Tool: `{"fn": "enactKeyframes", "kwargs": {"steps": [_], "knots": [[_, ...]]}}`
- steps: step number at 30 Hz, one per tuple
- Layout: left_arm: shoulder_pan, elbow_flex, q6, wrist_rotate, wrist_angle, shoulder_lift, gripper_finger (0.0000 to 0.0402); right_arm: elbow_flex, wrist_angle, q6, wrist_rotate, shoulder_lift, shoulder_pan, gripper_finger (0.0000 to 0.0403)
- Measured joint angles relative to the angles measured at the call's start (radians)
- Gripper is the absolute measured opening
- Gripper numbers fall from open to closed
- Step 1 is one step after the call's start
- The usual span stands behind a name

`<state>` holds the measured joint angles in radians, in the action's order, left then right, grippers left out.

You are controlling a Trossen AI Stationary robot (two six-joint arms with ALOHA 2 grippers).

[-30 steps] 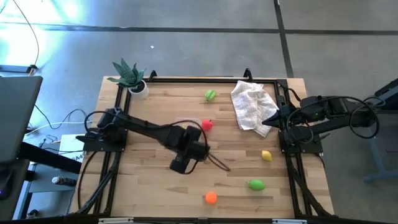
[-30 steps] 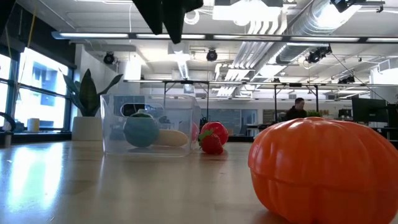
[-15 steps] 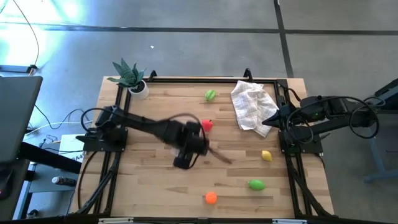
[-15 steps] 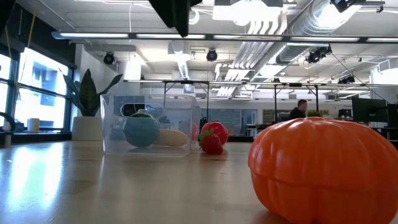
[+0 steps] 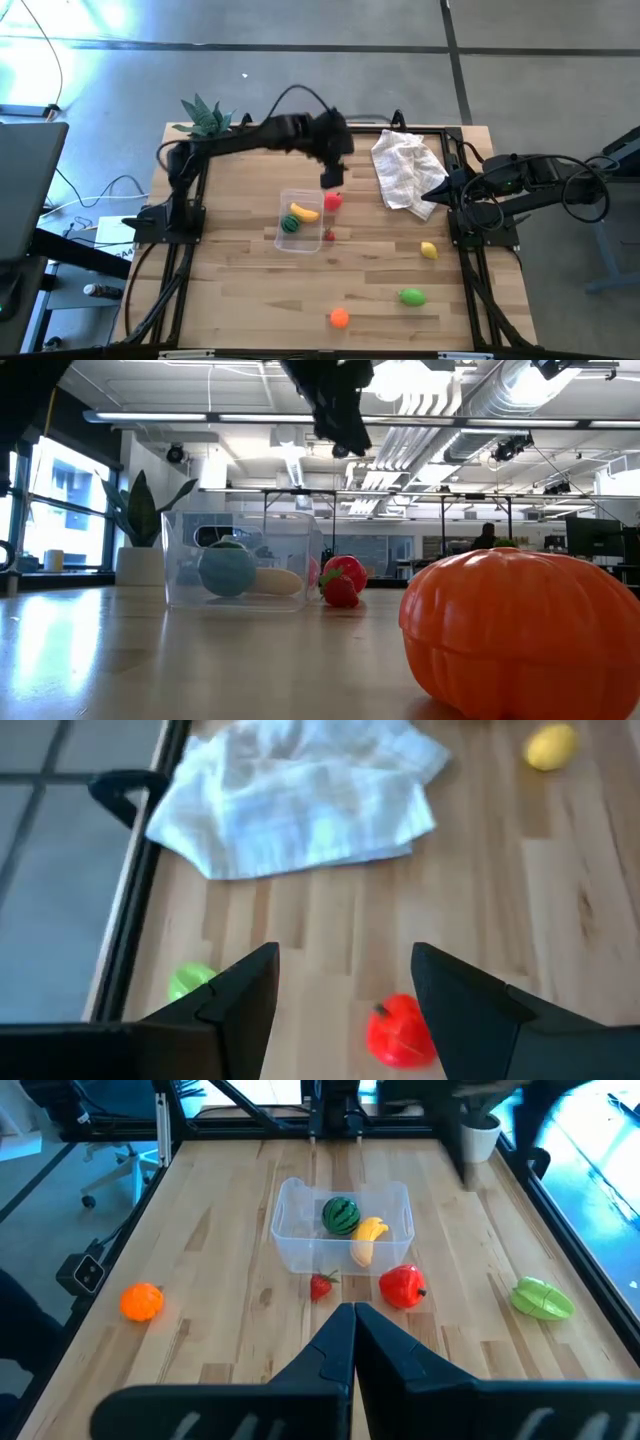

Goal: Pick and placing Produce into tupperware
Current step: Put the starfruit into the bin

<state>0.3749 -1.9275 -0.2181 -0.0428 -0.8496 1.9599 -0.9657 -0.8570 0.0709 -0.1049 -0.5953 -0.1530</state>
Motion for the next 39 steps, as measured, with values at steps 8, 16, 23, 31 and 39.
{"fn": "enactKeyframes", "kwargs": {"steps": [8, 16, 23, 31, 39], "knots": [[0.132, 0.002, 0.083, -0.194, 0.159, 0.129, 0.0216, 0.0, -0.001, 0.0, 0.0, 0.0, 0.0, 0.0], [0.205, 0.003, 0.232, -0.287, 0.282, 0.234, 0.0216, 0.0, 0.0, 0.0, 0.0, 0.0, 0.0, 0.0], [0.254, 0.002, 0.351, -0.218, 0.333, 0.241, 0.0216, 0.0, 0.0, 0.0, 0.0, 0.0, 0.0, 0.0], [0.268, 0.002, 0.371, -0.077, 0.211, 0.241, 0.0216, 0.0, 0.0, 0.0, 0.0, 0.0, 0.0, 0.0], [0.279, 0.002, 0.346, -0.058, 0.152, 0.25, 0.0216, 0.0, 0.0, 0.0, 0.0, 0.0, 0.0, 0.0]]}}
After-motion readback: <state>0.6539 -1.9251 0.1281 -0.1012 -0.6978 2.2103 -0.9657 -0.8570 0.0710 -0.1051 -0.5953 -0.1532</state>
